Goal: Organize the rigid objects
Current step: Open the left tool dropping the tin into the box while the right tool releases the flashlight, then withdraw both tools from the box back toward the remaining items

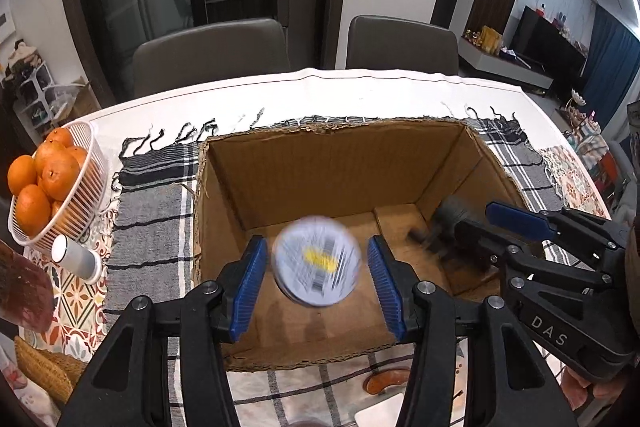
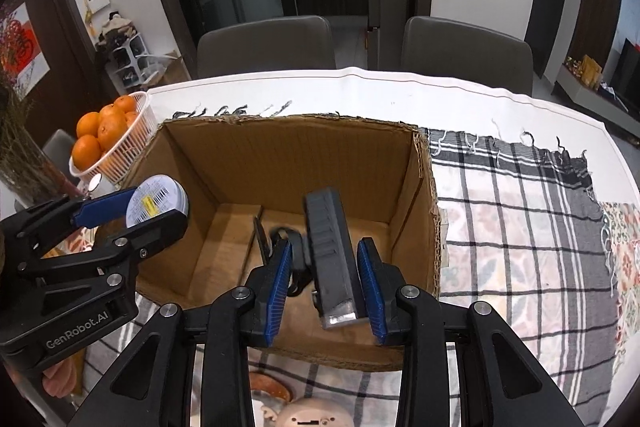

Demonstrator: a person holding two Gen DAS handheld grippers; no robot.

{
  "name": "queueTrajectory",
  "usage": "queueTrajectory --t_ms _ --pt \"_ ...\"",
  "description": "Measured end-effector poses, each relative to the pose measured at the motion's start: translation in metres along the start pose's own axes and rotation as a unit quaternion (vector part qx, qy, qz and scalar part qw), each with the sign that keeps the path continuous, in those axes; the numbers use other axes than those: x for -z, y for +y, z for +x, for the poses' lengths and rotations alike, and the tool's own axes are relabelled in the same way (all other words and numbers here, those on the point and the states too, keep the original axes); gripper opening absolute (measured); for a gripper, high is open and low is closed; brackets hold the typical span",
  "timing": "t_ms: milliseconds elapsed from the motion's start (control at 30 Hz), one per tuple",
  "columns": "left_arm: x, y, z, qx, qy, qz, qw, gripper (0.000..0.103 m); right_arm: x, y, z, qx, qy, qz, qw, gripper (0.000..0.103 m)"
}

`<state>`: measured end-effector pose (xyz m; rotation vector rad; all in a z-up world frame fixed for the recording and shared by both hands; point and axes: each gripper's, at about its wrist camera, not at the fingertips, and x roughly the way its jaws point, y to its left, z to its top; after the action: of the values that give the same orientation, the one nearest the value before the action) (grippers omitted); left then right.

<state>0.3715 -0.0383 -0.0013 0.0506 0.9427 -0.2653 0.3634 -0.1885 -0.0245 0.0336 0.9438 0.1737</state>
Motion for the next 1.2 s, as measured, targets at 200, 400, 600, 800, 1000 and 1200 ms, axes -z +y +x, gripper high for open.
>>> queueTrajectory --t_ms 200,400,600,800,1000,1200 --pt "0.003 -0.002 -0.015 -0.011 -0.020 0.001 0.9997 0.057 0.000 0.001 -0.012 0.008 -0.017 0.000 1.000 0.036" --pt "0.011 -0.003 -0.045 -0.025 -0.058 -0.002 0.9980 0.065 0.002 0.004 -0.038 0.023 -0.045 -0.003 0.999 0.036" --pt "0.026 -0.005 -0.082 -0.038 -0.104 -0.010 0.9938 0.081 0.011 0.008 -0.073 0.036 -0.085 -0.004 0.996 0.040" --pt "0.047 -0.009 -0.117 -0.062 -0.151 -0.017 0.9864 0.098 0.029 0.012 -0.107 0.054 -0.122 0.006 0.991 0.052" --pt "0.077 -0.015 -0.149 -0.084 -0.187 -0.019 0.9785 0.103 0.055 0.019 -0.138 0.071 -0.153 0.014 0.986 0.069" --pt "0.108 -0.019 -0.173 -0.092 -0.206 -0.023 0.9739 0.103 0.088 0.027 -0.169 0.081 -0.178 0.015 0.980 0.077"
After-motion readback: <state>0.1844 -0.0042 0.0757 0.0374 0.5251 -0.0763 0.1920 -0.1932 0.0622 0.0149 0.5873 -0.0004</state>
